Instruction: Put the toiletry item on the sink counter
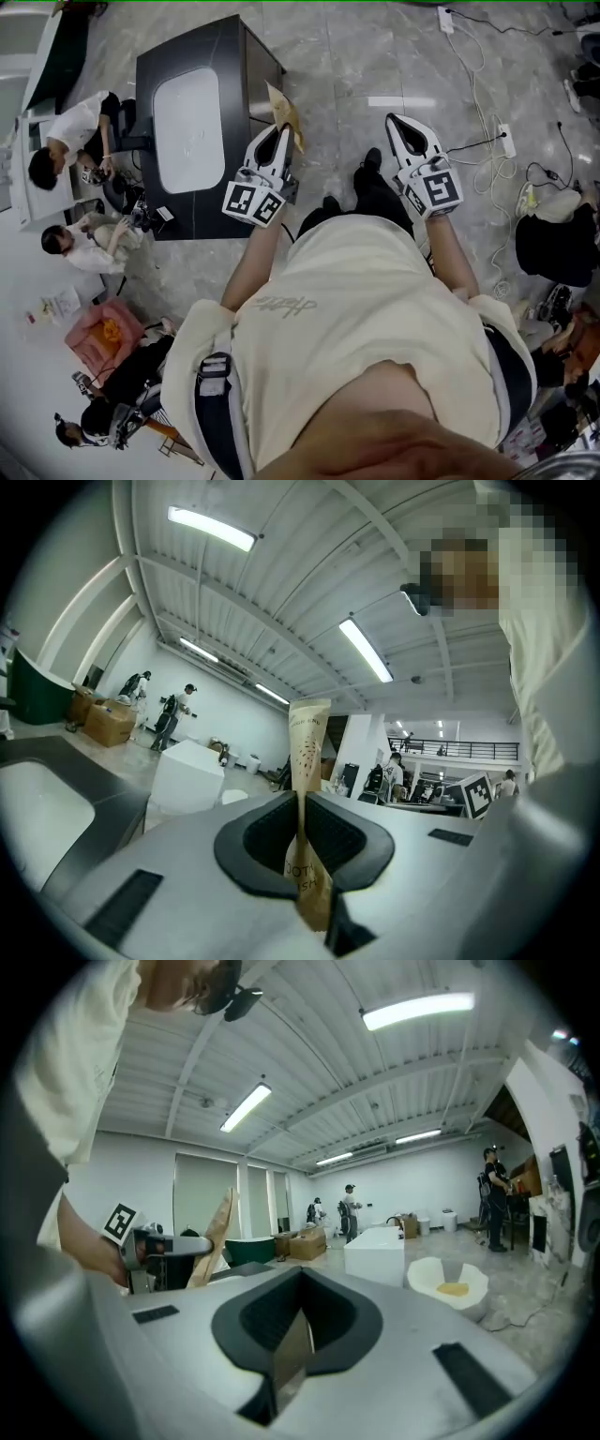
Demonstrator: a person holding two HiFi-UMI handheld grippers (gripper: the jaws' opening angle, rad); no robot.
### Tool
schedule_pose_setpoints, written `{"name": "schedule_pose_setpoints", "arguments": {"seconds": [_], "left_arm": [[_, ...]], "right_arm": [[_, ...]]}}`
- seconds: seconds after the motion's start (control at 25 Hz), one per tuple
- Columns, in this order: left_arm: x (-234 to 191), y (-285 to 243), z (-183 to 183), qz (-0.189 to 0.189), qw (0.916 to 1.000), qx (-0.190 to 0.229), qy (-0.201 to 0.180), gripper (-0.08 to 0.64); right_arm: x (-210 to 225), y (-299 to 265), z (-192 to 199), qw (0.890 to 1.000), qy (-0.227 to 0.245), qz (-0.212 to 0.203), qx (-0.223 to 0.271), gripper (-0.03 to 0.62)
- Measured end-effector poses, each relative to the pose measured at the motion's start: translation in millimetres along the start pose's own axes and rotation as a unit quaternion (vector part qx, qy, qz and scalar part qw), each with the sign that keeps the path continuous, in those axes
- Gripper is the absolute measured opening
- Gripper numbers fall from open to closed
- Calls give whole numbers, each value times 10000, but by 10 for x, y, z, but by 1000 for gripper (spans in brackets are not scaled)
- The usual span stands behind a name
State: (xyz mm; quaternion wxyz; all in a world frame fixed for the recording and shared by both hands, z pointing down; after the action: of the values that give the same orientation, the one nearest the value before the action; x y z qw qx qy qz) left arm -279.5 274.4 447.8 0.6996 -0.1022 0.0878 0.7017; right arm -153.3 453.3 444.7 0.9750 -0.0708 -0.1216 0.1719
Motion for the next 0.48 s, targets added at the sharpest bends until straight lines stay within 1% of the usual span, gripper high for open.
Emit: {"name": "schedule_pose_setpoints", "arguments": {"seconds": [0.12, 0.2, 0.24, 0.32, 0.48], "left_arm": [[132, -543, -180, 150, 9994, 83, -310, 28], [164, -875, -276, 142, 9990, 166, -379, 28], [167, -1005, -311, 105, 9991, 192, -356, 28], [180, -1167, -326, 23, 9993, 175, -319, 28], [137, -1331, -228, -149, 9992, -35, -367, 28]], "right_arm": [[511, -80, -91, 9995, -300, 61, 46, -6], [845, -167, -157, 9984, -525, 145, 140, -6], [972, -224, -182, 9983, -537, 176, 167, -6], [1131, -335, -196, 9985, -498, 117, 173, -6], [1303, -542, -216, 9982, -547, -204, 157, -6]]}}
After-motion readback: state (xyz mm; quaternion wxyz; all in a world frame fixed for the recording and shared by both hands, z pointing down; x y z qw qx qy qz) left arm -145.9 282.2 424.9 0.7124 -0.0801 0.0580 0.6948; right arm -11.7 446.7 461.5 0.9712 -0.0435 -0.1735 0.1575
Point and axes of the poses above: the fingertips, and each gripper's own axes: y backward along the fingers, x to its right, z out of its underside, the point moved 2 cm from there along y, backward along the fingers, and after that the axes turned 6 degrees about -y, right-handed, at the moved point
